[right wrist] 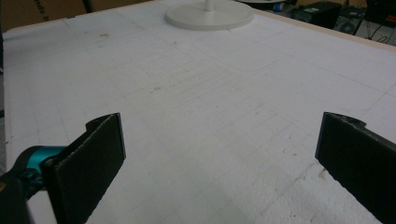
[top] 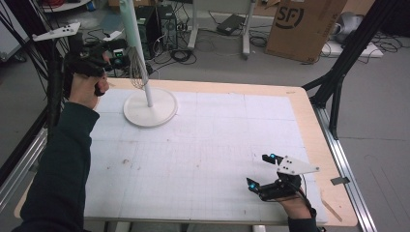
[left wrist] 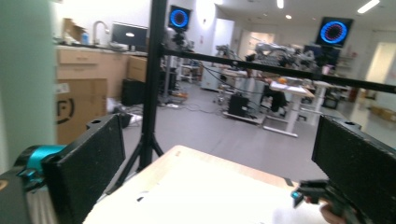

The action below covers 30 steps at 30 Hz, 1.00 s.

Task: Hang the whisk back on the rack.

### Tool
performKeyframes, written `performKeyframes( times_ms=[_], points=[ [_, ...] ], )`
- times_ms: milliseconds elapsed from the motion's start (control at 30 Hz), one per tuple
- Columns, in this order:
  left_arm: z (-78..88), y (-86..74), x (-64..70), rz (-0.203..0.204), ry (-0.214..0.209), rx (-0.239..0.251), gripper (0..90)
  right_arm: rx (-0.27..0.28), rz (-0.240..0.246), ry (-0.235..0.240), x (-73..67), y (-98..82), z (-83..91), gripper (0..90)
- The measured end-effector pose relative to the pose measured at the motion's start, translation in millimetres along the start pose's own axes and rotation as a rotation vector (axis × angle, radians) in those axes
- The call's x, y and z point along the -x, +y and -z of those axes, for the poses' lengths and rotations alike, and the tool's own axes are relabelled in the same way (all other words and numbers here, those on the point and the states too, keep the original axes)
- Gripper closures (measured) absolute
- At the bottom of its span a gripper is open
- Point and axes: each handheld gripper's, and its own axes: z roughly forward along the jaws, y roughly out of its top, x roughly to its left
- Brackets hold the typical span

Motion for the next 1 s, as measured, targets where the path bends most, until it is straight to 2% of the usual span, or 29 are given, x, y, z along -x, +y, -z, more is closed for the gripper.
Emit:
performKeyframes(
  times_ms=[167, 333, 433, 533, 733, 1000],
  points=[
    [-5.5, -4.6, 12.7, -0.01, -0.048, -0.034, 1.7, 0.002, 0.001, 0.002, -0.5, 0.4, -0.5, 0.4],
    [-17.5, -10.0, 25.1, -0.024, -0.103, -0.134, 1.7, -0.002, 0.004, 0.005, -1.1, 0.5, -1.3, 0.4],
    [-23.5, -15.2, 32.9, -0.027, -0.133, -0.173, 1.7, -0.002, 0.004, 0.006, -1.2, 0.8, -1.3, 0.4],
    [-28.6, -21.3, 39.0, -0.03, -0.145, -0.217, 1.7, -0.001, 0.005, 0.007, -1.5, 0.9, -1.6, 0.4],
    [-32.8, -34.9, 47.5, -0.022, -0.142, -0.29, 1.7, 0.002, 0.007, 0.009, -1.9, 1.5, -1.5, 0.4],
    [-29.9, -56.5, 56.2, -0.013, -0.091, -0.377, 1.7, 0.007, 0.003, 0.012, -3.0, 2.6, -1.7, 0.4]
  ],
)
